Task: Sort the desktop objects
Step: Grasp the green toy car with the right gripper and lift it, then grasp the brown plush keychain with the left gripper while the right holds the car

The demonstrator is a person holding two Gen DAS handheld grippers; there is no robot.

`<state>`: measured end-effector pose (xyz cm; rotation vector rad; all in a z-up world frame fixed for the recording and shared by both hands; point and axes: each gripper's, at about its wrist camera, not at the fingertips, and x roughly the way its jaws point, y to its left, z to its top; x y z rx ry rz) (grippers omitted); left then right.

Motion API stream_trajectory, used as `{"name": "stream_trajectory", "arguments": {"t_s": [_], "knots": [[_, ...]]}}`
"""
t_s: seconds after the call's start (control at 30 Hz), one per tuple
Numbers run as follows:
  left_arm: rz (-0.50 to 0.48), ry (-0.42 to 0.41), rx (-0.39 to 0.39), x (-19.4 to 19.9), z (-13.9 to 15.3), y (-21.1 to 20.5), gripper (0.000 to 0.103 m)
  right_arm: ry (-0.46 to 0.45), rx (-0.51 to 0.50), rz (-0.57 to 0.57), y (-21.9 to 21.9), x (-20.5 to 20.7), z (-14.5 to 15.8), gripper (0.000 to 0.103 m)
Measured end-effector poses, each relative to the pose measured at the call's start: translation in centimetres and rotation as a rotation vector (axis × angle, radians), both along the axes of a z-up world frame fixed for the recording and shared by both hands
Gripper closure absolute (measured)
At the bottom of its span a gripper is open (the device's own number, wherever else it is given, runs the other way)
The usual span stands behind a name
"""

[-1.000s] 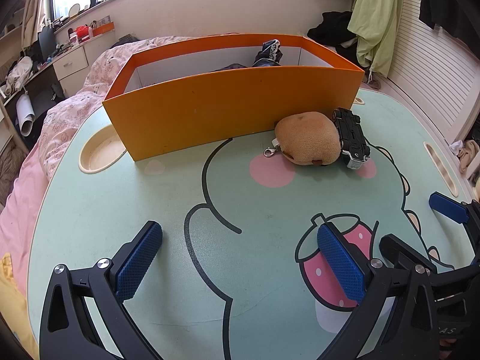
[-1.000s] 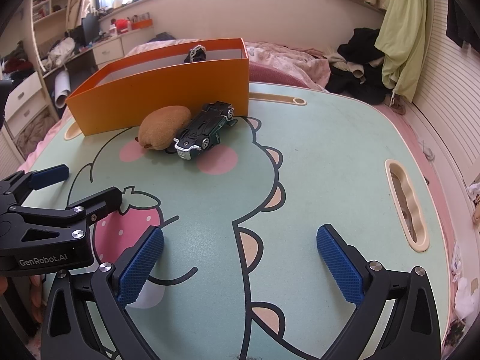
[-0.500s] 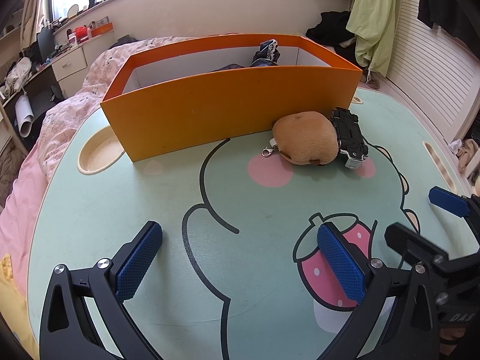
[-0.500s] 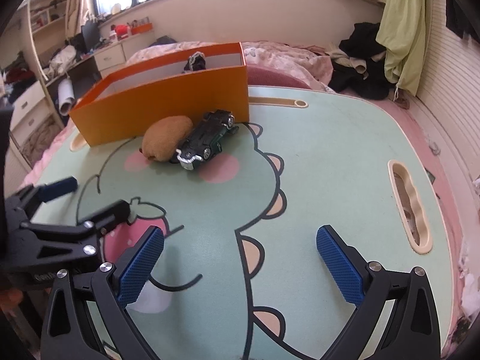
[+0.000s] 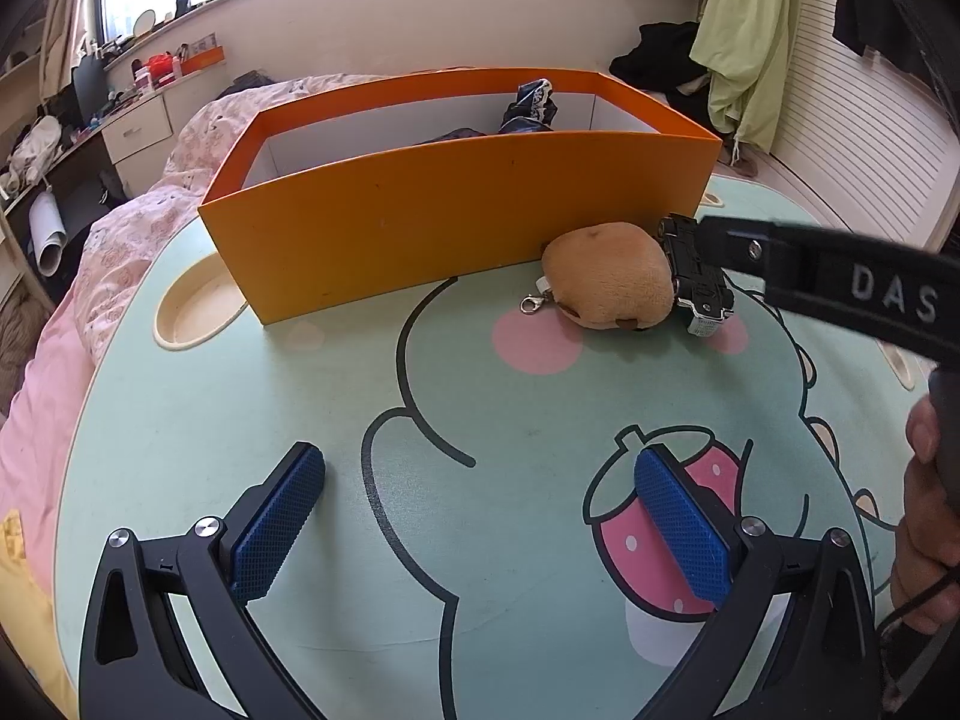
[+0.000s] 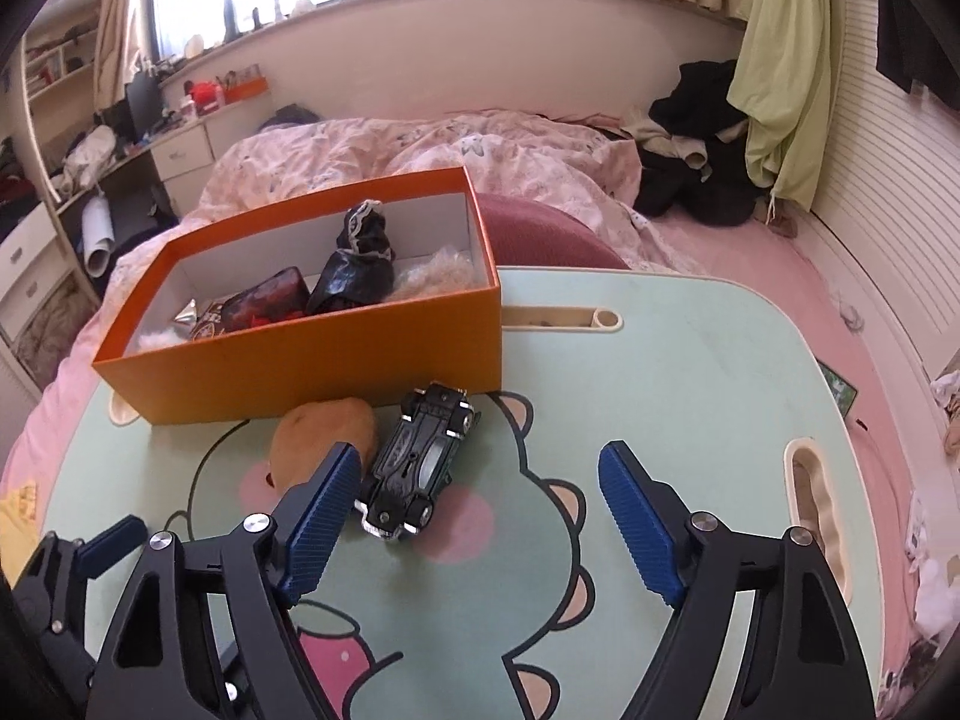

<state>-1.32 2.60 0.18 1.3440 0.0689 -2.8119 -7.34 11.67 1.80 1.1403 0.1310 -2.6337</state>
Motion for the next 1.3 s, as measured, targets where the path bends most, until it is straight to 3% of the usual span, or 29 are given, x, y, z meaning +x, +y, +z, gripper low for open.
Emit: {"name": "stream_trajectory", "arguments": {"t_s": [0.2,0.33,0.43,0.5,0.57,0.93,1.07,1.3], "knots": [[0.000,0.000,0.000,0.0,0.0,0.0,0.000,-0.061,-0.009,-0.048,-0.5,-3.1,-0.9,0.039],[0.000,0.001,0.000,0.0,0.0,0.0,0.000,-0.076,-0.014,-0.017,-1.1,-3.5,-1.6,0.042],[0.000,0.000,0.000,0.0,0.0,0.0,0.000,-0.116,0.031,0.042,-2.4,-3.1,-2.8,0.054],[-0.001,0.001,-0.001,0.0,0.0,0.0,0.000,-0.068,0.070,0.055,-2.9,-2.3,-3.1,0.072],[-0.003,0.001,0.001,0.0,0.0,0.1,0.000,-0.063,0.064,0.070,-2.7,-1.9,-3.1,0.078],[-0.004,0.000,0.000,0.0,0.0,0.2,0.000,0.014,-0.032,0.033,4.5,2.6,-1.3,0.080],[-0.011,-0.004,-0.001,-0.1,0.1,0.1,0.000,-0.035,-0.071,0.031,6.6,3.8,-2.4,0.080],[-0.044,-0.023,-0.007,-0.6,0.1,0.2,0.000,-0.015,-0.088,0.043,7.0,5.0,-2.8,0.079]]}}
